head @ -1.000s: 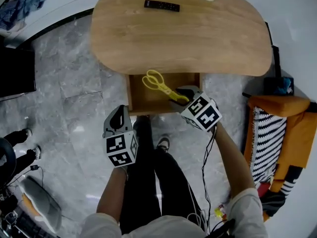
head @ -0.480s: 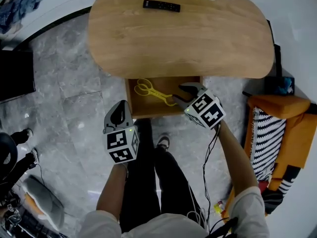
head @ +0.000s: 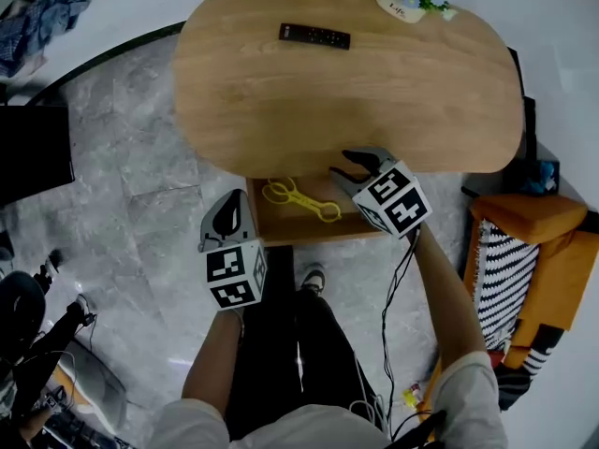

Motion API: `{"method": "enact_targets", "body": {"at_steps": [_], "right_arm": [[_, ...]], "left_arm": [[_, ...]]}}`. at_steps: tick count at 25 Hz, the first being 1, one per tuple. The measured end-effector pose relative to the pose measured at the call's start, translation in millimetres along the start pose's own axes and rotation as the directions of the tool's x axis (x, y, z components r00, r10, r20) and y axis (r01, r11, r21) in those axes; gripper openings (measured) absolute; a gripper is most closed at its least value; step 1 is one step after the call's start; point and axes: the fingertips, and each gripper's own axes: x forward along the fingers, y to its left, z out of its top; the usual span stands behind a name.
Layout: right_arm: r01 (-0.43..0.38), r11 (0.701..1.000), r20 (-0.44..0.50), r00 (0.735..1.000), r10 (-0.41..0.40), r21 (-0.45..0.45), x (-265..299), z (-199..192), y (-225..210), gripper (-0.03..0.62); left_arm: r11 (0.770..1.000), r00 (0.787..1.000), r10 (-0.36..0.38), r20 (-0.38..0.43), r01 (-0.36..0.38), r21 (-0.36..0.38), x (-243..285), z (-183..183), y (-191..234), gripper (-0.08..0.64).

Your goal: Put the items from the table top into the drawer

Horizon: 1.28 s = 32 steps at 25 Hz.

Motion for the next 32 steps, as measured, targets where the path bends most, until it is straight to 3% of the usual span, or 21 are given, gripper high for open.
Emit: {"method": "enact_targets", "body": {"at_steps": [9, 17, 26, 32], "right_arm": [[0.021, 1.0, 0.006, 1.0, -0.021, -0.003, 28.8, 67.6, -69.1, 0.153], [0.055, 0.997, 0.01, 0.998, -0.055, -0.059, 56.1, 126.9, -132.3, 0.161], [0.069, 0.992, -0.022, 0.997, -0.072, -0.102, 78.4, 155.1, -173.7, 0.184], [0.055, 0.979, -0.048, 0.997, -0.066, -0.196, 97.2, 170.8, -190.6, 0.202]], "left_arm": [[1.0, 1.0, -0.009, -0.007, 0.009, -0.001, 62.5, 59.6, 22.9, 0.009], [1.0, 1.0, 0.002, -0.007, -0.002, -0.001, 119.6, 96.2, 49.6, 0.009], [0.999, 1.0, 0.007, -0.022, -0.008, -0.042, 155.3, 112.2, 59.1, 0.009], [0.999, 1.0, 0.005, -0.008, -0.006, -0.045, 173.1, 125.2, 63.8, 0.009]]}}
